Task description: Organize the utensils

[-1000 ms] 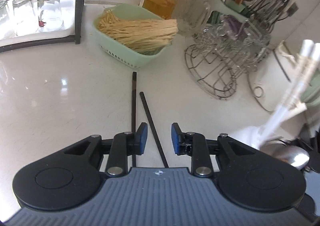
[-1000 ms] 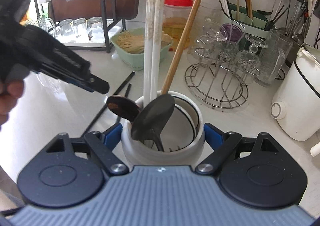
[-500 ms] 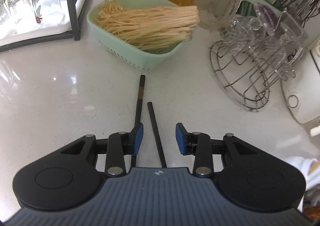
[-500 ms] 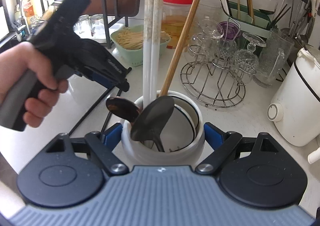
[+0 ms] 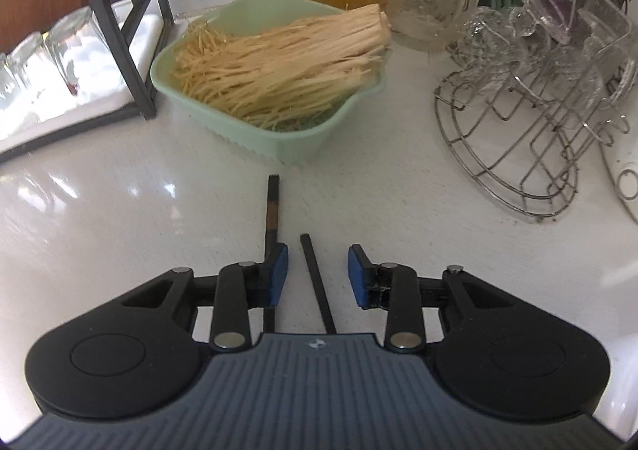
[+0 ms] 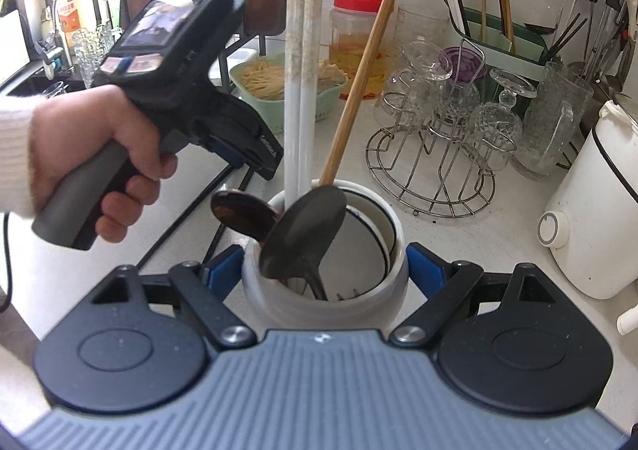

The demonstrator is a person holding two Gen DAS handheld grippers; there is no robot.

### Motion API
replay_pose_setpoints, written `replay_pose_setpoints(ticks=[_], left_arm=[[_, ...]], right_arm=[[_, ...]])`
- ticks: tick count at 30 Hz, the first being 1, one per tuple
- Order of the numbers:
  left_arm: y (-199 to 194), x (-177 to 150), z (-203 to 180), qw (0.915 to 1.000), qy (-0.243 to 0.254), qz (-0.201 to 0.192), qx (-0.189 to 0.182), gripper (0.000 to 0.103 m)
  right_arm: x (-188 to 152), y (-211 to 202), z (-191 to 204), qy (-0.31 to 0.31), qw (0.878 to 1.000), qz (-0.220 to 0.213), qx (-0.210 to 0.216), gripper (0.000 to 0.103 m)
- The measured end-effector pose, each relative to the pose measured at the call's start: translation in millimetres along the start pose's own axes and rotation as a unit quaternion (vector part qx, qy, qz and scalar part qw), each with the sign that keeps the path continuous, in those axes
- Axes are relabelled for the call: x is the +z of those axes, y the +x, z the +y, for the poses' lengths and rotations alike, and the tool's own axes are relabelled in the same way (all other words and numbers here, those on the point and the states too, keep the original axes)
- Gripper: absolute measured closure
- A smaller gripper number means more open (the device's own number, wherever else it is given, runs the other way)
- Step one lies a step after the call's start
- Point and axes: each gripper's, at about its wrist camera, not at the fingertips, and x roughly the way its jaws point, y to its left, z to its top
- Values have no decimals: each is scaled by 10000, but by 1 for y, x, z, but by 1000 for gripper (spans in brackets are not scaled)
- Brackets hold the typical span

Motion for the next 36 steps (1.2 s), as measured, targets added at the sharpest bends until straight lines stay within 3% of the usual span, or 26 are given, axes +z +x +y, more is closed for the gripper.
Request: replay_pose_setpoints(ticks=[4,8,16,36], left_arm=[[3,5,-6,9999,134,15,50,91],[3,7,-9,9997,231,24,-16,98],[-21,-4,10,9987,-95,38,-497,98],[-161,-17,49,9811,-225,-1040,-1616,98]], right_arm=[[0,0,0,-4,10000,3,-4,13],[1,0,0,6,10000,21,-20,13],[2,1,5,95,9999,36,-140,13],[5,4,32,376,9984,-44,-410,13]])
